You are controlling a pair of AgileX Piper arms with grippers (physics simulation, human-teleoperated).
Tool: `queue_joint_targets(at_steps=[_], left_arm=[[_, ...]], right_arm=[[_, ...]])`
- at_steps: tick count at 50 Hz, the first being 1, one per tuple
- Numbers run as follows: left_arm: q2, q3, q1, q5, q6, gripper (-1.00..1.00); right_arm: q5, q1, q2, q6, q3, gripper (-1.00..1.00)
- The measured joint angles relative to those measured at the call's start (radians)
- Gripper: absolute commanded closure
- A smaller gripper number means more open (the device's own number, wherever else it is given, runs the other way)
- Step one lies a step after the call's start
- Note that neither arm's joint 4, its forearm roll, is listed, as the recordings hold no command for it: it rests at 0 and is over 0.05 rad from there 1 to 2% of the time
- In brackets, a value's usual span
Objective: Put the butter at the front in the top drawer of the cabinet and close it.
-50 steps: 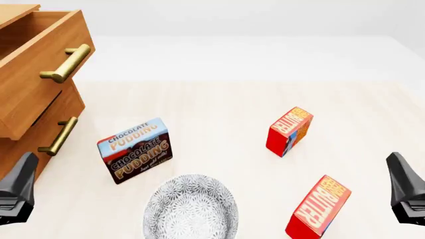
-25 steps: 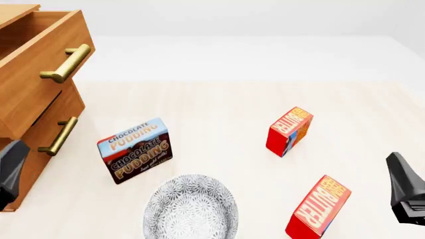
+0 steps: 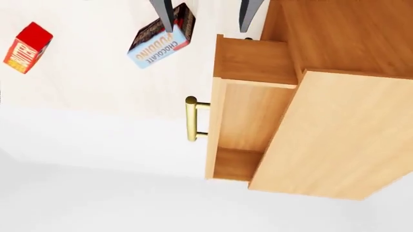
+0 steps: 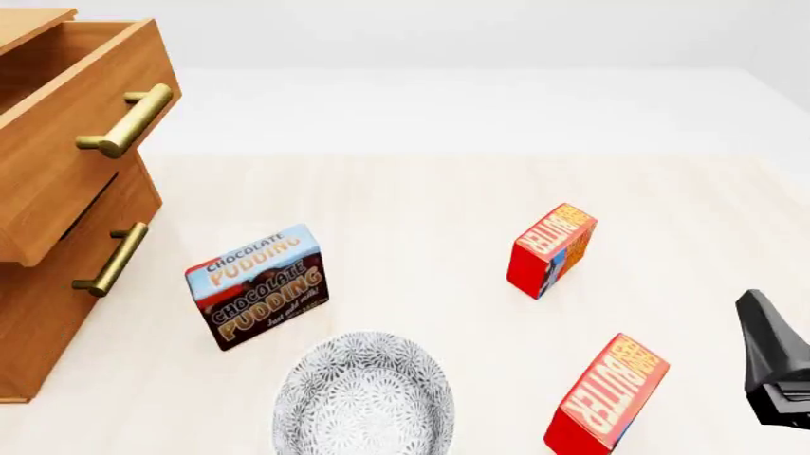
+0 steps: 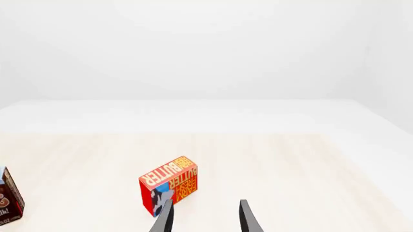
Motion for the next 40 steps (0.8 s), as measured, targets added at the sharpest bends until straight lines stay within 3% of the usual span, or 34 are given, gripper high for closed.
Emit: queue_joint_targets(at_steps=[16, 40], left_arm=[[0.117, -0.258, -0.027, 0.183, -0.025, -1.0], [0.391, -0.536, -0.086, 0.293, -0.066, -1.0]], right_arm=[[0.0, 0.0, 0.0, 0.0, 0.0, -1.0], [0.0, 0.0, 0.0, 0.0, 0.0, -1.0]])
